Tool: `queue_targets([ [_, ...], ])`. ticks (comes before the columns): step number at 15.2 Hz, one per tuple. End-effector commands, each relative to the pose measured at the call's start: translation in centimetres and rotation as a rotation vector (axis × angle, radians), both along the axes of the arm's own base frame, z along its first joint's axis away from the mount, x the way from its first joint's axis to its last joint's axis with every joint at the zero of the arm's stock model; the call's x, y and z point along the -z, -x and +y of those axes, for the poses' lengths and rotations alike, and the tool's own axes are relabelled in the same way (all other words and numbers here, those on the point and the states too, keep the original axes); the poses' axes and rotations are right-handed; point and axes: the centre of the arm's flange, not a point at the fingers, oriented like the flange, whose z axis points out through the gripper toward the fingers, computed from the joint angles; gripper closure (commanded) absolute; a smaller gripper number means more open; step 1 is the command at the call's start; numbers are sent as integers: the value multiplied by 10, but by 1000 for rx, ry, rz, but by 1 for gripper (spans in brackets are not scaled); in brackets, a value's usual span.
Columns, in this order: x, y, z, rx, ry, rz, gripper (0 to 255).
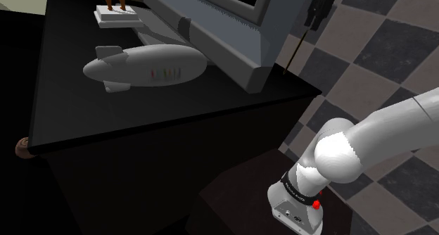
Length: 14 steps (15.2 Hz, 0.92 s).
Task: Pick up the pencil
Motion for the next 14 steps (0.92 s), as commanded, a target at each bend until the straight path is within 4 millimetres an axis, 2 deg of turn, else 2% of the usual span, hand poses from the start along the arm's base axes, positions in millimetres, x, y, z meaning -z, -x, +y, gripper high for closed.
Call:
queue_targets([
  [1, 10, -1, 0, -1, 0, 0, 0],
  [3, 24, -1, 0, -1, 0, 0, 0],
  [5, 24, -1, 0, -1, 0, 0, 0],
  [6, 24, -2, 0, -1, 0, 0, 255],
  [14, 24, -2, 0, -1, 0, 0, 255],
])
